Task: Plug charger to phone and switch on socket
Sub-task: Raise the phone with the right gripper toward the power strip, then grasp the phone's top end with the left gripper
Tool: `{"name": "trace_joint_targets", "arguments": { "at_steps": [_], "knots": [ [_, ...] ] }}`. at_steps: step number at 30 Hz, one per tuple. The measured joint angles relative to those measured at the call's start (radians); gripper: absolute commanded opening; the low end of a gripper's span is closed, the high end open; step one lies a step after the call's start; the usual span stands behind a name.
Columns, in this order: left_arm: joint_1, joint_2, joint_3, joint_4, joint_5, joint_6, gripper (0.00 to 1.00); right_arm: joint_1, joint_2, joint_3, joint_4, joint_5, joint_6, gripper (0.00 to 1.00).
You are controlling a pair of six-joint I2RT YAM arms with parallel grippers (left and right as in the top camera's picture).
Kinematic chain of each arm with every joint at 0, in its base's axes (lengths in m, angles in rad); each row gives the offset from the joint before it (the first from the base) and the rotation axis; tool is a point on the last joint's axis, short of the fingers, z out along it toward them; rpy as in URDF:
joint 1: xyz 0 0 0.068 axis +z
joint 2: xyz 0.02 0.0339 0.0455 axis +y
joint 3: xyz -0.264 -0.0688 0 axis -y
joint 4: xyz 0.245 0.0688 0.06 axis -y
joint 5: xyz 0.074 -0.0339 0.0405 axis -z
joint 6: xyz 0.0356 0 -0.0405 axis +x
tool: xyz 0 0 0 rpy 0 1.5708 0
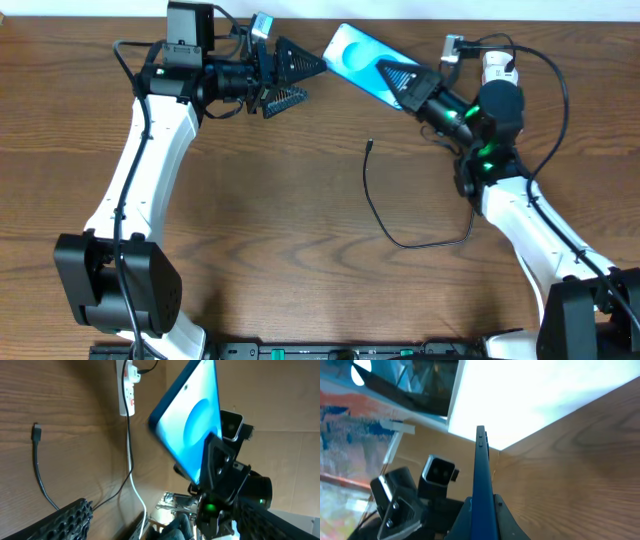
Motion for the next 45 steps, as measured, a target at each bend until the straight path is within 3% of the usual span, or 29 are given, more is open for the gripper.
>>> {"name": "trace_joint_targets", "arguments": {
  "at_steps": [9, 18, 29, 35, 45],
  "knots": [
    [-0.014, 0.021, -0.020, 0.045, -0.002, -0.009, 0.93, -0.030, 0.000, 0.000, 0.000, -0.026, 0.008, 0.01],
    [-0.063, 0.108, -0.030, 0.246, 0.055, -0.131, 0.93, -0.032, 0.000, 0.000, 0.000, -0.057, 0.011, 0.01],
    [-0.068, 0.108, -0.031, 0.311, 0.089, -0.235, 0.93, -0.011, 0.000, 0.000, -0.015, 0.003, 0.028, 0.01],
    [-0.068, 0.108, -0.031, 0.425, 0.091, -0.301, 0.92, 0.057, 0.000, 0.001, -0.086, 0.161, 0.157, 0.02],
    [-0.068, 0.108, -0.031, 0.436, 0.056, -0.314, 0.88, 0.157, 0.000, 0.001, -0.093, 0.333, 0.327, 0.02]
  ]
}}
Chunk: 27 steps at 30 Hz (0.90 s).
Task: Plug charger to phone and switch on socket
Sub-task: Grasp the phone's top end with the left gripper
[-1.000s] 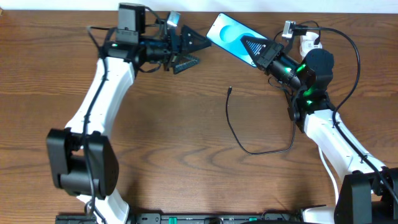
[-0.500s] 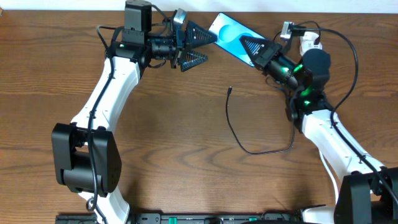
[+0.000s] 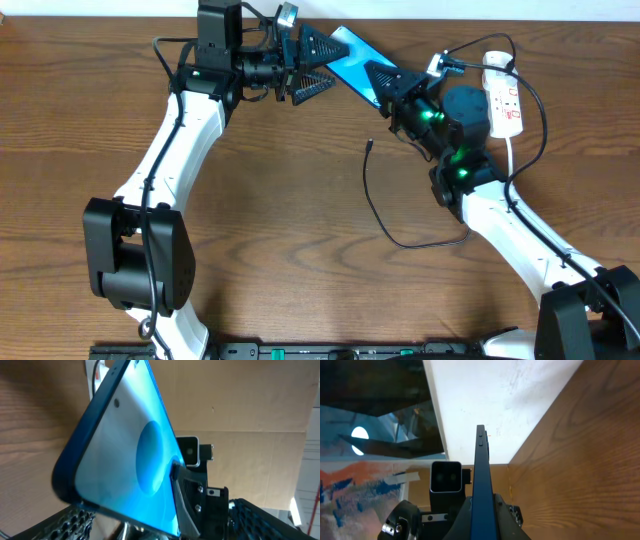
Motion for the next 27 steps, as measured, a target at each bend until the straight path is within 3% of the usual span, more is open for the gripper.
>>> {"name": "trace_joint_targets", "arguments": {
  "at_steps": [17, 27],
  "knots": [
    [-0.018, 0.000, -0.001, 0.020, -0.117, 0.004, 0.86, 0.095, 0.000, 0.005, -0.068, 0.179, 0.037, 0.02],
    [-0.018, 0.000, -0.014, 0.089, -0.124, -0.010, 0.70, 0.094, -0.007, 0.023, -0.080, 0.180, -0.022, 0.02]
  ]
}}
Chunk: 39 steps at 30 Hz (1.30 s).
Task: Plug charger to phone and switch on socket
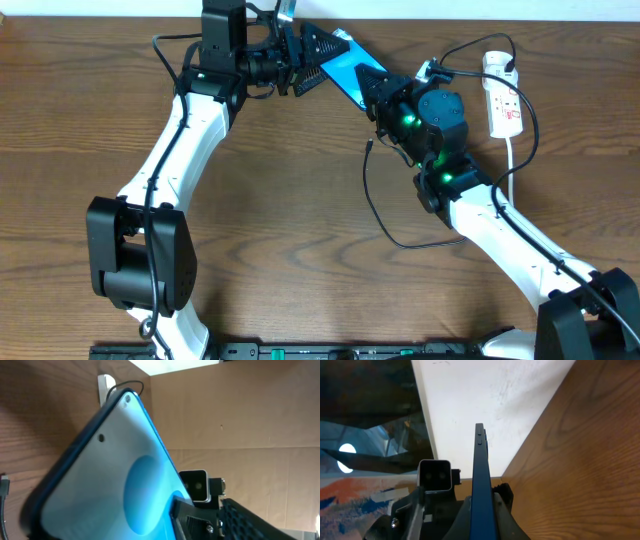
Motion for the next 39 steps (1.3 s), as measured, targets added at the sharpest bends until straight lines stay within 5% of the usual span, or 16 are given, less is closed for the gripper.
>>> {"name": "trace_joint_targets", "arguments": {
  "at_steps": [13, 20, 39],
  "knots": [
    [0.004, 0.002, -0.003, 0.074, -0.078, -0.074, 0.66, 0.002, -0.008, 0.010, -0.006, -0.058, 0.023, 0.01],
    [0.015, 0.004, -0.006, 0.199, -0.101, -0.165, 0.53, 0.027, -0.011, 0.011, 0.036, -0.092, 0.085, 0.02],
    [0.005, 0.004, -0.007, 0.248, -0.111, -0.413, 0.54, -0.023, -0.008, 0.005, 0.104, -0.179, 0.113, 0.02]
  ]
}}
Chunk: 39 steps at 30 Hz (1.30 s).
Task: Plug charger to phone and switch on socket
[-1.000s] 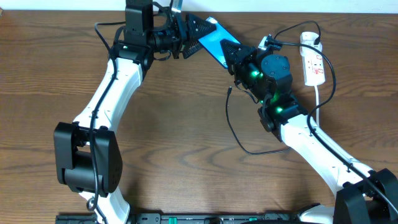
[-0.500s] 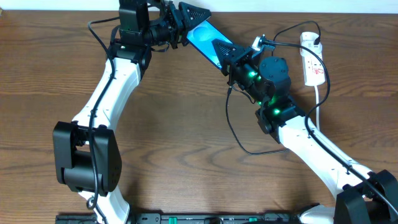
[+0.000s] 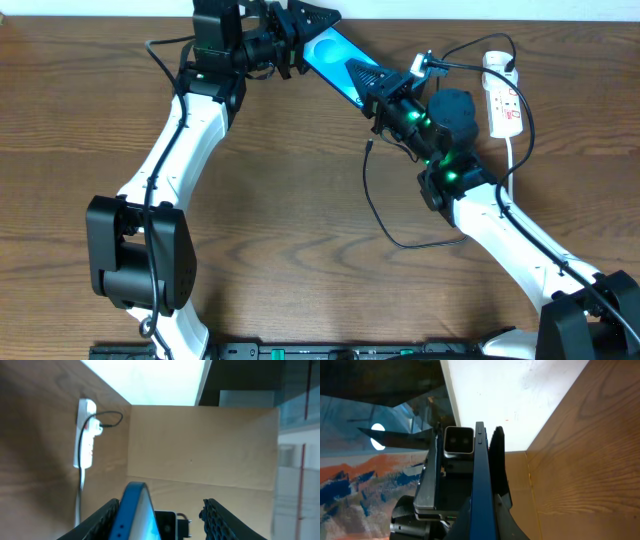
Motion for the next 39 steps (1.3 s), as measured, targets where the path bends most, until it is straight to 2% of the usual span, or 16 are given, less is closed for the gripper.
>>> {"name": "trace_joint_targets", "arguments": {
  "at_steps": [6, 15, 21, 39],
  "knots": [
    [0.000, 0.000, 0.000, 0.001, 0.001, -0.068, 0.53, -0.021, 0.000, 0.000, 0.030, -0.039, -0.008, 0.01],
    [0.001, 0.000, 0.000, 0.010, 0.046, -0.068, 0.54, -0.028, 0.000, 0.000, 0.040, -0.057, -0.021, 0.02],
    [-0.008, 0.000, 0.000, 0.011, 0.067, -0.037, 0.53, -0.029, 0.015, 0.000, 0.054, -0.055, -0.023, 0.01],
    [-0.014, 0.000, 0.000, 0.003, 0.011, 0.096, 0.53, -0.024, 0.049, -0.001, 0.111, -0.039, -0.021, 0.01]
  ]
}}
